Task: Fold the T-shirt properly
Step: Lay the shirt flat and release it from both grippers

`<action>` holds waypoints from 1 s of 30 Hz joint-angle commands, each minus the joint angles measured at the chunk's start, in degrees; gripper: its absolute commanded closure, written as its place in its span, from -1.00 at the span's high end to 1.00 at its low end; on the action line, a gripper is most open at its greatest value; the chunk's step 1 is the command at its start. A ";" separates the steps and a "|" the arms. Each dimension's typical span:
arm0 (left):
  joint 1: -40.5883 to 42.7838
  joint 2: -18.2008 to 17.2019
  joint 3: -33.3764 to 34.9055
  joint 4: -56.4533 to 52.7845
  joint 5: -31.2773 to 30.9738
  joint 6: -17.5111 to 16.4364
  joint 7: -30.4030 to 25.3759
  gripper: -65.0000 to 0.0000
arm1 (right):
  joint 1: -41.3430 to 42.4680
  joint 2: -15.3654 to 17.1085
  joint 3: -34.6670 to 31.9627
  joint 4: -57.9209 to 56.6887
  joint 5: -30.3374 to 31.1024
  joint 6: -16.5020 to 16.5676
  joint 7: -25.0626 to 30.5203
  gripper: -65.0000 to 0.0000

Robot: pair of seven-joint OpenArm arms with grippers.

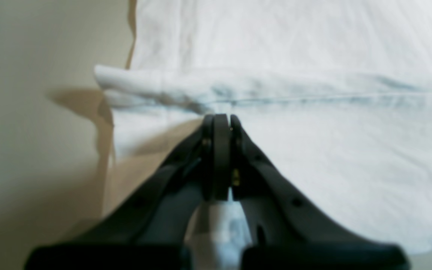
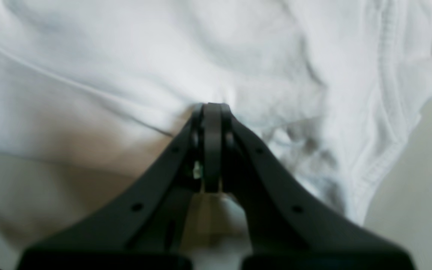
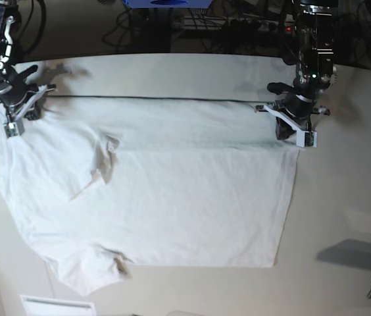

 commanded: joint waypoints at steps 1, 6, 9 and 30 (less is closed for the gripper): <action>1.36 -1.33 -0.28 0.87 0.17 -0.05 0.49 -1.00 | -0.85 0.71 0.51 0.57 -1.03 -0.20 -1.76 -0.99; 4.53 -2.39 -0.37 1.05 0.17 -0.05 0.22 -1.00 | -2.17 0.71 0.42 0.57 -1.03 -0.20 -1.67 -0.99; 7.25 -2.21 -2.13 2.72 0.17 -0.05 0.22 -1.00 | -2.96 0.71 0.42 0.57 -1.03 -0.20 -1.67 -0.99; 17.89 -2.21 -6.70 9.22 0.17 -0.05 0.22 -1.00 | -9.91 0.71 0.51 6.37 -1.03 -0.20 -1.67 -0.99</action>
